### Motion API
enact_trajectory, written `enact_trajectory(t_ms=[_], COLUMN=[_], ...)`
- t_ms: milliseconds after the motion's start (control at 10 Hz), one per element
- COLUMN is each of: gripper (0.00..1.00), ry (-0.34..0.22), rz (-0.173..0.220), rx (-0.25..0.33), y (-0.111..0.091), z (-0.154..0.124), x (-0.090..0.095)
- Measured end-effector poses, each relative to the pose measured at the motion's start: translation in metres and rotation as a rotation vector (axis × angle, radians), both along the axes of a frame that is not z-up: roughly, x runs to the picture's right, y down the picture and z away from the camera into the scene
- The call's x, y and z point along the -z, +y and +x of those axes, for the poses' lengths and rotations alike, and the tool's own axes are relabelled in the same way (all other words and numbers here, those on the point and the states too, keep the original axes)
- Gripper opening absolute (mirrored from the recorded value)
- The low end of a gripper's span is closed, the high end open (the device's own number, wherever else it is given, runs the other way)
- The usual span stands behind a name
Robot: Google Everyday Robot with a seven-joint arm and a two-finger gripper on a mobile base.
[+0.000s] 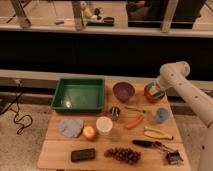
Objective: Wipe red bowl with sponge
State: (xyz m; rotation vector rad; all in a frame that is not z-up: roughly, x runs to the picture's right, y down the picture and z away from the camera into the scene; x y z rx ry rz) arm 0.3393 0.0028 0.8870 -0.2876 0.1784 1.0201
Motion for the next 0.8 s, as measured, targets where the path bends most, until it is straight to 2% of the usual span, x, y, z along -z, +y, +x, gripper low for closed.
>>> enact_trajectory(t_ms=[200, 500, 800], gripper=[0.0, 0.0, 0.0], ry=[0.005, 0.026, 0.066], rz=[-0.009, -0.02, -0.024], rx=[0.03, 0.067, 0.045], y=[0.01, 0.018, 0.01], z=[0.002, 0.01, 0.018], x=[0.011, 0.018, 0.011])
